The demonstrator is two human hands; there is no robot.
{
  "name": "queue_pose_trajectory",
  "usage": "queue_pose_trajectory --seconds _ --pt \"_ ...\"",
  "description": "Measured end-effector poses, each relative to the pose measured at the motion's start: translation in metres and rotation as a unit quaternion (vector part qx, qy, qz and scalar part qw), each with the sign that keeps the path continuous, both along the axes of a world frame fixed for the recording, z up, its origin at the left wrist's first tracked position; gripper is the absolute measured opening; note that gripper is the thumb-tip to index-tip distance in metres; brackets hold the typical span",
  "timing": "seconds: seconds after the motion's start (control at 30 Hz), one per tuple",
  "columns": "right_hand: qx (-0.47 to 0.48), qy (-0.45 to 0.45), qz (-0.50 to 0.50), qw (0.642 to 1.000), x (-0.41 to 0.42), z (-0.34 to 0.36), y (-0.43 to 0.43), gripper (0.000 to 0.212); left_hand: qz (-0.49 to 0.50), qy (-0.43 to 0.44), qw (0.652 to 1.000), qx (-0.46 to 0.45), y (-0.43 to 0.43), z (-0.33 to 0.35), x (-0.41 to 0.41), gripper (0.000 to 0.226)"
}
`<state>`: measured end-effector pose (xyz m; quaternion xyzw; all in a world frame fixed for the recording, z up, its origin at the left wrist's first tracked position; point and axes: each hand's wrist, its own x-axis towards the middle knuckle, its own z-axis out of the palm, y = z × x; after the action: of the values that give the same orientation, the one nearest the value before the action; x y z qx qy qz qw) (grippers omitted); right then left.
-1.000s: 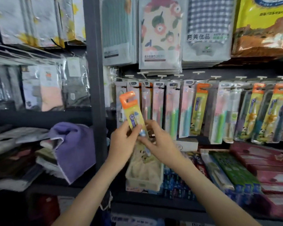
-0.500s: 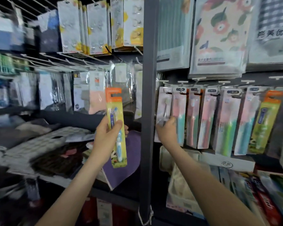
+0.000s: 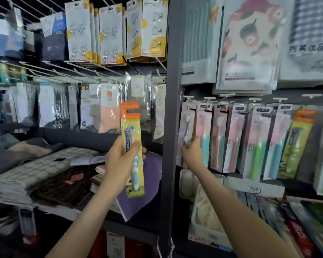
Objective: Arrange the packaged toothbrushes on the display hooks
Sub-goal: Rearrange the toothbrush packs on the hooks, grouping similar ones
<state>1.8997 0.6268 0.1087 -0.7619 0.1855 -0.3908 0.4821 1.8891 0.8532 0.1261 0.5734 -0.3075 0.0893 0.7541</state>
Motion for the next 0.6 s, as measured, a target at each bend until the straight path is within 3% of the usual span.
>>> queue_pose_trajectory --seconds 0.1,0.2,0.27,0.47,0.6 --pt "-0.028 0.001 0.068 0.997 -0.023 -0.001 0.001 0.056 -0.007 -0.002 1.0 0.008 0.0 -0.003 -0.005 0.004" --pt "-0.216 0.087 0.067 0.97 -0.032 0.005 -0.004 0.056 -0.014 0.005 1.0 0.01 -0.001 -0.005 -0.011 0.005" --pt "-0.274 0.138 0.083 0.948 -0.038 0.011 -0.002 0.055 -0.021 0.004 1.0 0.01 -0.001 -0.007 -0.015 0.008" --pt "-0.218 0.138 0.088 0.962 -0.099 0.008 0.004 0.052 -0.054 -0.002 0.998 0.012 -0.012 -0.029 -0.039 0.007" --pt "-0.178 0.188 0.089 0.962 -0.152 -0.02 -0.022 0.046 -0.084 -0.022 0.995 0.049 -0.03 -0.055 -0.07 0.011"
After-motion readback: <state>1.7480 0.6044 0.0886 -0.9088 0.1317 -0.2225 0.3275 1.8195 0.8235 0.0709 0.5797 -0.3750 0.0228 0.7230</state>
